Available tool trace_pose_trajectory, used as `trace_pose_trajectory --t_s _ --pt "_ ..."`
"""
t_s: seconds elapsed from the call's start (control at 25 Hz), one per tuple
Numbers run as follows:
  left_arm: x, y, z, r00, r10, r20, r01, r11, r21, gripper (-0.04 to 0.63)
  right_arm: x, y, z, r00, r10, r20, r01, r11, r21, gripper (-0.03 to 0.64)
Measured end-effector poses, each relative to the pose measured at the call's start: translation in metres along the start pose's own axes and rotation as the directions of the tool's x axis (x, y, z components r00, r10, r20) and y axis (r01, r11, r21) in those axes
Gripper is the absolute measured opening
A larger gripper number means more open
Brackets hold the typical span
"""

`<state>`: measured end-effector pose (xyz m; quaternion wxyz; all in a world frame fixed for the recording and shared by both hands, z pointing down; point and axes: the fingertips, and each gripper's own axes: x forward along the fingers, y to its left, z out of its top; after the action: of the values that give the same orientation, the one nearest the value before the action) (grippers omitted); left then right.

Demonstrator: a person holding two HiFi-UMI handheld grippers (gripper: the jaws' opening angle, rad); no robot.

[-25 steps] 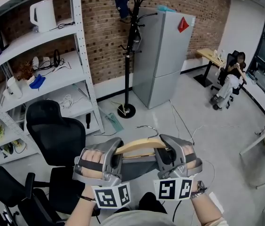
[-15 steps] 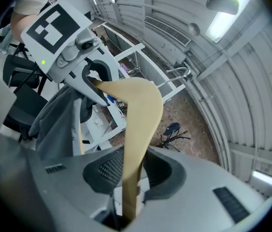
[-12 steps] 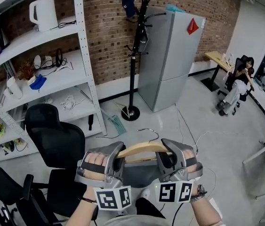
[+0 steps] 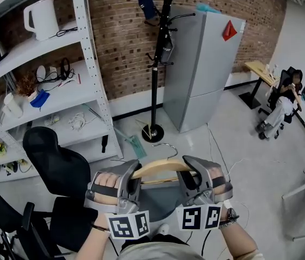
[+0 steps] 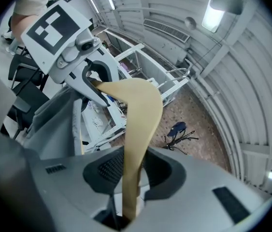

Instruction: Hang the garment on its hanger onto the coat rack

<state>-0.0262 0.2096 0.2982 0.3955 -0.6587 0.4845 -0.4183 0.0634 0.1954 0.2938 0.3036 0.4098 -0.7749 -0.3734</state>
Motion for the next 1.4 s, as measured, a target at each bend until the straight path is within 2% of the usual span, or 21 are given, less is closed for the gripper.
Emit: trace_pose_trajectory --t_s 0.36,1.08,1.4 --pt "0.066 0.009 -0.013 1.000 -0.003 -0.015 0.003 1.000 -0.014 0.067 0.061 -0.022 -0.022 1.000 0.008 0.012 -0.008 1.000 -0.015 0.104" --pt "0.215 0.056 -0.057 0.995 -0.018 0.094 0.017 1.000 0.020 0.067 0.198 -0.067 -0.049 0.992 -0.060 -0.113 0.060 0.998 0.001 0.104" --pt "0.260 0.060 -0.079 0.996 -0.040 0.078 0.039 0.999 0.016 0.067 0.246 -0.070 -0.059 0.993 -0.040 -0.114 0.041 0.999 0.010 0.104"
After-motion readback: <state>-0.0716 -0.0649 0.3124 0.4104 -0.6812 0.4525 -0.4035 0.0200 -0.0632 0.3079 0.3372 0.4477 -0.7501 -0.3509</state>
